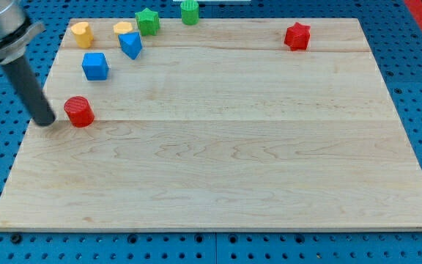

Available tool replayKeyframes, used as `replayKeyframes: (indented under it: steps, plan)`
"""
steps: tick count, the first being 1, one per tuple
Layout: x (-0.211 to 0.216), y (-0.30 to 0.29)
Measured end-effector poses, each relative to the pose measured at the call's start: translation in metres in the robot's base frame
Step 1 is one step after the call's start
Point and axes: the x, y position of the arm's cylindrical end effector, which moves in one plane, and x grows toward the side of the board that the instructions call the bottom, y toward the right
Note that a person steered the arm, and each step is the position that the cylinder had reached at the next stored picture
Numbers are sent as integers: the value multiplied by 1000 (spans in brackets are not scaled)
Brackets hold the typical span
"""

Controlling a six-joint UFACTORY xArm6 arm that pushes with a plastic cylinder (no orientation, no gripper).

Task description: Push the red circle to the bottom of blue triangle

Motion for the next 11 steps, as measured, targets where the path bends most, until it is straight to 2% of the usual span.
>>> replayKeyframes:
  steps: [2, 3, 5, 6, 7, 9, 10, 11]
  plan:
    - [-34, 30]
    - [-20, -2]
    - [-4, 71]
    - [-95, 87]
    - [-156, 68]
    - [-47, 89]
    - [-102, 158]
    - [-143, 132]
